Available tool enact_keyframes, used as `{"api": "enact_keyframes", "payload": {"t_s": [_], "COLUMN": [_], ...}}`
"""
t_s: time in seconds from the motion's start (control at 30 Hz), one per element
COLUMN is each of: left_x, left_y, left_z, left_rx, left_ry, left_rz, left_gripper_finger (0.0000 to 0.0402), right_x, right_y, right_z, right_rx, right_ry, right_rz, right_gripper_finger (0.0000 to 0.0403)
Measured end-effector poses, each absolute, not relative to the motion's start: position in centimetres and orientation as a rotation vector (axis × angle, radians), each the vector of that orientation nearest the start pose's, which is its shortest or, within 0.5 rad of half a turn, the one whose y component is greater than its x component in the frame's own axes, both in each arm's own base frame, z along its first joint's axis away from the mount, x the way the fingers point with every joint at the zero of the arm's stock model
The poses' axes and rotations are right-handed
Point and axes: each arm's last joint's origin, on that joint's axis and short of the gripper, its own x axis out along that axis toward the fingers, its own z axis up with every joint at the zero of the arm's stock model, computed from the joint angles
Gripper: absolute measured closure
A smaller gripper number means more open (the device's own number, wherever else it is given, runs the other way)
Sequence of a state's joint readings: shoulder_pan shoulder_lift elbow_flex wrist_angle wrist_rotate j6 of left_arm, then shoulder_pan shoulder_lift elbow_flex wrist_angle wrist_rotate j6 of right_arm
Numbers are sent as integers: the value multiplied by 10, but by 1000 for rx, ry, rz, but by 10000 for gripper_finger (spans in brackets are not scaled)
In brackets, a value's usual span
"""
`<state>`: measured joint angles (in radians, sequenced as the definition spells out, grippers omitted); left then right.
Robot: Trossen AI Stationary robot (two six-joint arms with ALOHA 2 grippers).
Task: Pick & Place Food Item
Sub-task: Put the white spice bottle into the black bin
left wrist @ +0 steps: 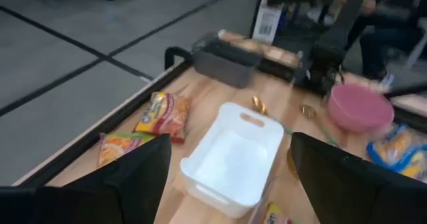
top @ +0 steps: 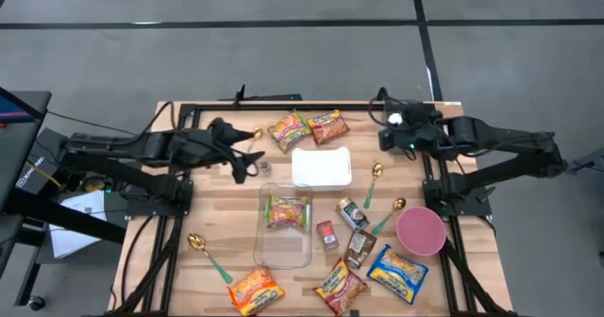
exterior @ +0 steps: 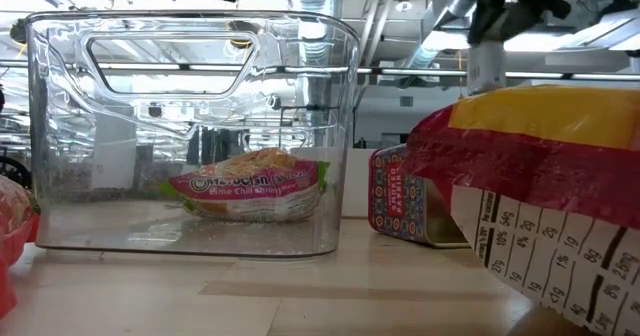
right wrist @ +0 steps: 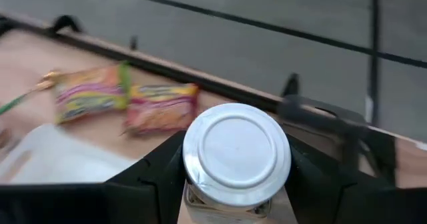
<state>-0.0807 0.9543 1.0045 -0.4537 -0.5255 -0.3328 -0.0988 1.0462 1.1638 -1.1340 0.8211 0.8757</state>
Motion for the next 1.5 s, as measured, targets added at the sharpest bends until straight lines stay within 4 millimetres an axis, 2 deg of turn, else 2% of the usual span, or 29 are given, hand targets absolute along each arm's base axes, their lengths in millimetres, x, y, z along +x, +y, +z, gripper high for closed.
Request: {"api": "enact_keyframes", "payload": {"t_s": [0.17, 0.5, 0.77, 1.0, 1.13, 1.27, 1.5], "left_x": [184, 186, 186, 185, 185, 185, 185], "left_y": [1, 6, 18, 32, 39, 45, 47], "left_z": [342, 334, 335, 337, 341, 344, 344], "left_rx": [-218, -190, -166, -184, -202, -219, -221], "left_ry": [300, 306, 307, 273, 226, 198, 199], "left_rz": [511, 535, 583, 646, 672, 664, 675], "left_gripper_finger": [100, 100, 100, 100, 100, 100, 101], "right_x": [166, 156, 144, 144, 157, 173, 167], "right_y": [-62, -104, -119, -132, -147, -159, -172], "right_z": [327, 293, 269, 247, 237, 233, 234], "right_rx": [388, 499, 627, 646, 579, 501, 422], "right_ry": [564, 482, 401, 457, 514, 551, 639], "right_rz": [-1316, -1525, -1682, -1774, -1746, -1633, -1594], "right_gripper_finger": [205, 205, 205, 205, 205, 205, 205]}}
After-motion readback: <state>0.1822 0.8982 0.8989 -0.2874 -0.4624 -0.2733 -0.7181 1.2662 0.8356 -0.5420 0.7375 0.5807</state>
